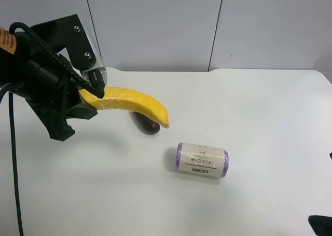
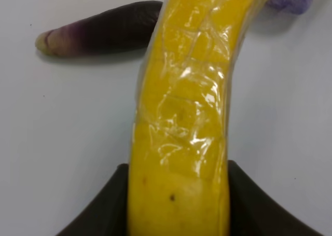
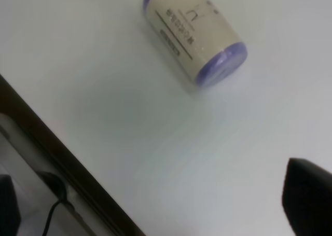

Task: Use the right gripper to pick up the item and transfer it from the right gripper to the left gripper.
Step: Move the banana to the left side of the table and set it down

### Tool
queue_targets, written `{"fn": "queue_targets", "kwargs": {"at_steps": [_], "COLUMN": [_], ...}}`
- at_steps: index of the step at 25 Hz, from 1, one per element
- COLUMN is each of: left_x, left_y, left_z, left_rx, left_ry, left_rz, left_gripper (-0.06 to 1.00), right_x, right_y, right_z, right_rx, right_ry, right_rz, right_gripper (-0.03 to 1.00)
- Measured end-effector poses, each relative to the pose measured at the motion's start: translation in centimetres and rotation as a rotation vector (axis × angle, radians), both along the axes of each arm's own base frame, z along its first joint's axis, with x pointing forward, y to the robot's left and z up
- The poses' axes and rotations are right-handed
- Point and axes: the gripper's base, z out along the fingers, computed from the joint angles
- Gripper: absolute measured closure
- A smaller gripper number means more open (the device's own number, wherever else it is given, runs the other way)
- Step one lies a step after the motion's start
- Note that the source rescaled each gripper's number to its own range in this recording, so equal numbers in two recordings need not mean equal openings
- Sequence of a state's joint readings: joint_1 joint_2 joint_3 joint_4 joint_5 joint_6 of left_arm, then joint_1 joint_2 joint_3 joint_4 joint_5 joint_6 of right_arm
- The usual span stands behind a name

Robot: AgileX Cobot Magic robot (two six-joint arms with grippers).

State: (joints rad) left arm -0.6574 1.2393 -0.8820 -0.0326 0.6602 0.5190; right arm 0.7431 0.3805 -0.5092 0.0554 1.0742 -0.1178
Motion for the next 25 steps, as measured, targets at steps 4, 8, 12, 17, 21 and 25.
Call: {"fn": "queue_targets", "kwargs": {"at_steps": [4,8,12,17,21,25], "left_x": [0.0,0.1,0.2,0.1,0.1,0.3], "left_y": [0.0,-0.1,-0.1,-0.1,-0.1,0.0], "left_z": [0.0,0.1,0.1,0.1,0.1,0.0], "left_rx": [-0.004,-0.015,-0.018,-0.020,-0.023,-0.047], "left_ry": [-0.003,-0.017,-0.020,-0.018,-0.006,0.024], "left_rz": [0.002,0.002,0.003,0.006,0.017,0.073], "left_gripper": [0.92,0.92,0.92,0.92,0.92,0.92], "right_x": [0.0,-0.7,-2.0,-3.8,-4.3,-4.3], "right_y": [0.0,-0.7,-2.2,-3.5,-3.6,-3.6], "right_z": [0.0,0.3,0.7,0.8,0.8,0.8], "right_rx": [0.001,0.045,0.126,0.196,0.196,0.194], "right_ry": [-0.001,-0.047,-0.150,-0.289,-0.329,-0.331], "right_rz": [0.000,-0.007,-0.109,-0.321,-0.439,-0.459], "right_gripper": [-0.03,-0.03,-0.03,-0.03,-0.03,-0.03]}}
